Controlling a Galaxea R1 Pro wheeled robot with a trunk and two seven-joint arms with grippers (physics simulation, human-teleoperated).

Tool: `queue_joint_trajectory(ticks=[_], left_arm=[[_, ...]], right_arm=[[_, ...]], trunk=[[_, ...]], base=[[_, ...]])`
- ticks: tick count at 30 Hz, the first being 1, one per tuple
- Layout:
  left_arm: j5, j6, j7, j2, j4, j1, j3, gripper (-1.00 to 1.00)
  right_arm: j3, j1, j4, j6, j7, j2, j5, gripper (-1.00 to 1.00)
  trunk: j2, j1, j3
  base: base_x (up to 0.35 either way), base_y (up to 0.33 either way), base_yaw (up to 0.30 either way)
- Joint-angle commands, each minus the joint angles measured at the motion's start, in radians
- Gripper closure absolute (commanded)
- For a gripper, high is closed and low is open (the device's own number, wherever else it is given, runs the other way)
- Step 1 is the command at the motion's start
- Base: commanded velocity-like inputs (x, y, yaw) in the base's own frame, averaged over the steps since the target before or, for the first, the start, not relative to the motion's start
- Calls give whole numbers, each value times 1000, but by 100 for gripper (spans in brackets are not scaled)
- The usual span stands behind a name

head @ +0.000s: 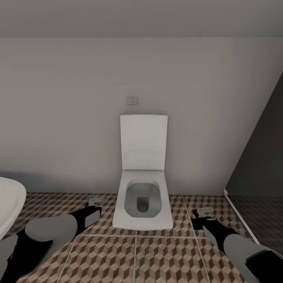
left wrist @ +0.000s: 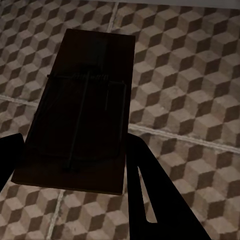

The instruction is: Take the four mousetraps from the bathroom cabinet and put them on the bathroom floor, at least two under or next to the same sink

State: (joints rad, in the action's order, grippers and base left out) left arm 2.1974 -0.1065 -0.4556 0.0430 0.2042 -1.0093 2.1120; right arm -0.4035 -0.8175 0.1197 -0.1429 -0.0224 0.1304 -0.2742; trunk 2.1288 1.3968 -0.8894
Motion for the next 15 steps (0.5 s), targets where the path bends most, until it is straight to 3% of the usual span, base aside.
queue_joint_trajectory(ticks=[1,15], left_arm=[[-2,-1,1,0,0,0,0,100],[-2,-1,1,0,0,0,0,100]], right_arm=[[0,0,0,0,1,0,-2,100],[0,0,1,1,-8,0,1,100]], trunk=[[7,4,-3],[105,58,-48]], base=[[0,0,0],[0,0,19]])
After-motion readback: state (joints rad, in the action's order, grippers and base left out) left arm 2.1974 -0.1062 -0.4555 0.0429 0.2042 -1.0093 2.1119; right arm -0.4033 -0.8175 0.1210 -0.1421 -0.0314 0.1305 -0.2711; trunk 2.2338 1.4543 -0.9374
